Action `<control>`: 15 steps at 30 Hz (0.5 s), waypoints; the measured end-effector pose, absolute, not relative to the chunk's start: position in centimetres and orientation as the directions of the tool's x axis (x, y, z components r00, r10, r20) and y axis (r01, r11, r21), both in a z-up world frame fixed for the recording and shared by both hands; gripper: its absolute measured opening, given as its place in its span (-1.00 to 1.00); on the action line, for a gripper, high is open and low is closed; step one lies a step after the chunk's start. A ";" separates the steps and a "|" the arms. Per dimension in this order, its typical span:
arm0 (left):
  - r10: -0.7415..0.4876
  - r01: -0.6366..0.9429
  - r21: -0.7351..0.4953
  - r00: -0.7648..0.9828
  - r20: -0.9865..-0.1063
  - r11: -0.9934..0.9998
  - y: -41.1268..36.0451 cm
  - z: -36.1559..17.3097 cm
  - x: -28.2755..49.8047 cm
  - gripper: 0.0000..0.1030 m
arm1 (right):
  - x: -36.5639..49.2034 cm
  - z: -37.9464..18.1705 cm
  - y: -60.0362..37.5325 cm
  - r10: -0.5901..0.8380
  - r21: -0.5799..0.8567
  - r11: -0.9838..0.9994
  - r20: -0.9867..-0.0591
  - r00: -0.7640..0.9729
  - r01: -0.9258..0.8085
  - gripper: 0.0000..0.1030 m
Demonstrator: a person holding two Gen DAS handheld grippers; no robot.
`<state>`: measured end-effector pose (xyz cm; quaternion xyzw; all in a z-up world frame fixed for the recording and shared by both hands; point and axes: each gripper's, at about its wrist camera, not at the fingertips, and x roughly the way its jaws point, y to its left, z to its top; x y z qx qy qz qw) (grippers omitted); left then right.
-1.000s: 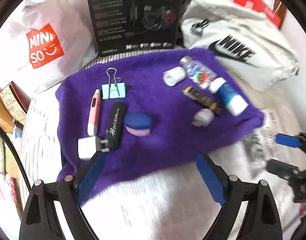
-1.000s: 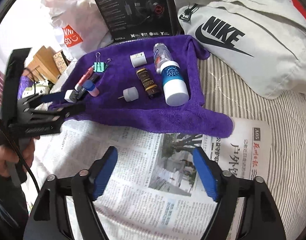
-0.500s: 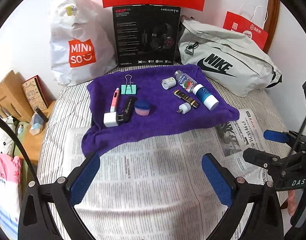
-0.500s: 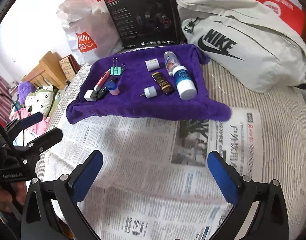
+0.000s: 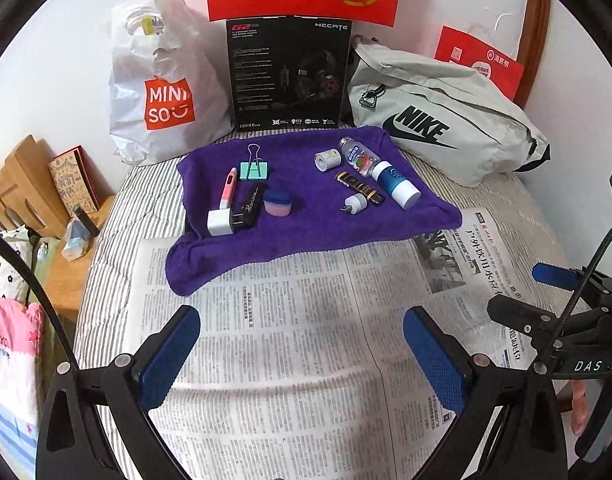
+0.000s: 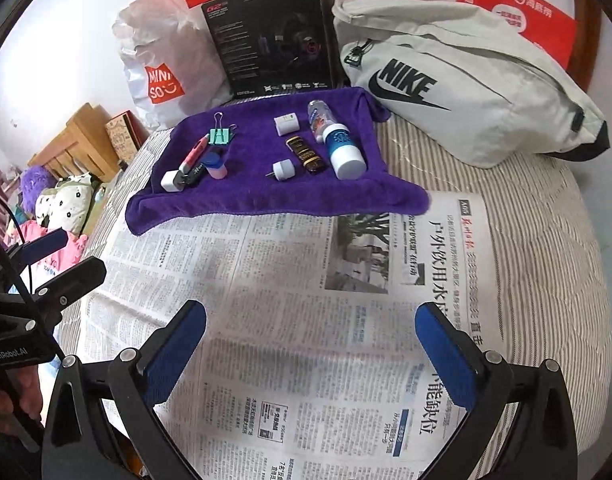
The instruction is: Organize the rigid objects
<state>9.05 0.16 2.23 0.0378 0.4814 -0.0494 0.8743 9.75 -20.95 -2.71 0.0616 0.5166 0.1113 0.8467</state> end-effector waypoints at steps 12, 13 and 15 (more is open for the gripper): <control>-0.027 0.118 0.043 0.534 -0.845 0.992 -0.1 2.7 8.4 0.99 | 8.9 -2.1 -21.0 0.241 0.206 0.970 -0.857 0.455 -0.127 1.00; -0.026 0.120 0.045 0.532 -0.846 0.992 -0.2 2.7 8.3 0.99 | 8.9 -2.0 -21.0 0.239 0.204 0.971 -0.856 0.458 -0.126 1.00; -0.023 0.121 0.049 0.533 -0.846 0.992 -0.3 2.7 8.2 0.99 | 8.8 -1.9 -21.1 0.241 0.207 0.970 -0.854 0.460 -0.125 1.00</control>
